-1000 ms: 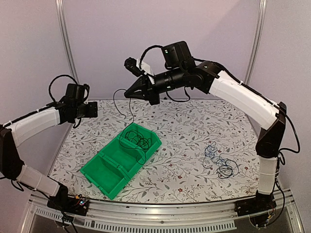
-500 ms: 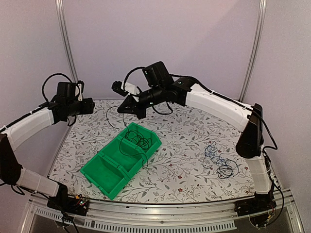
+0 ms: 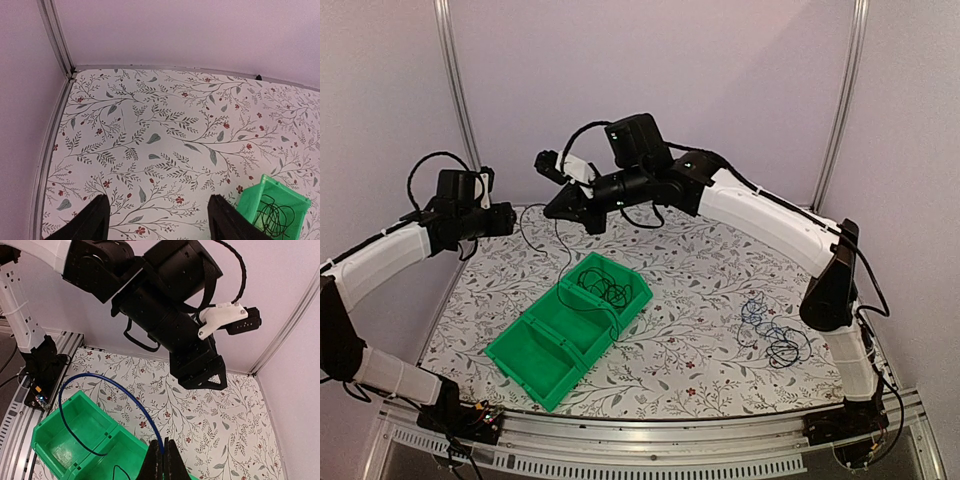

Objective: Untangle the cables

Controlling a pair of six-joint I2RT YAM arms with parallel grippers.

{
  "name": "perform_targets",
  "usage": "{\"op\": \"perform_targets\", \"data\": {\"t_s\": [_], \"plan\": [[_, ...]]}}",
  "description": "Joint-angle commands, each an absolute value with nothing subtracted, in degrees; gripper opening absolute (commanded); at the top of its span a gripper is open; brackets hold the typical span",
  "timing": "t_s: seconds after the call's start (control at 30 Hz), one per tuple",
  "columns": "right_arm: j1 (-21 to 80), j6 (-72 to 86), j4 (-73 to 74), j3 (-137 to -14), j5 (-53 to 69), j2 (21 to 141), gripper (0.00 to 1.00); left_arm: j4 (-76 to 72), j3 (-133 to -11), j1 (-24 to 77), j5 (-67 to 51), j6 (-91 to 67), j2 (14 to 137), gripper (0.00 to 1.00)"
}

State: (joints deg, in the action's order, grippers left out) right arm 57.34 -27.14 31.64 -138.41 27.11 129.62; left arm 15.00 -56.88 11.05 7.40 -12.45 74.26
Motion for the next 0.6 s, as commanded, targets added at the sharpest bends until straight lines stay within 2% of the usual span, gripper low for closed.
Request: {"op": "perform_targets", "data": {"t_s": [0.0,0.27,0.57], "plan": [[59.8,-28.0,31.1,-141.0,25.8,128.6,0.0,13.7,-56.3,10.4,6.0,-12.4,73.9,0.68],[60.0,-29.3,31.0,-141.3,23.6,127.8,0.0,13.6,-56.2,10.3,5.4,-12.8,74.2,0.67],[60.0,-31.5,27.8,-135.0,21.0,130.1,0.0,14.0,-56.4,10.3,4.7,-12.8,74.3,0.67]]}}
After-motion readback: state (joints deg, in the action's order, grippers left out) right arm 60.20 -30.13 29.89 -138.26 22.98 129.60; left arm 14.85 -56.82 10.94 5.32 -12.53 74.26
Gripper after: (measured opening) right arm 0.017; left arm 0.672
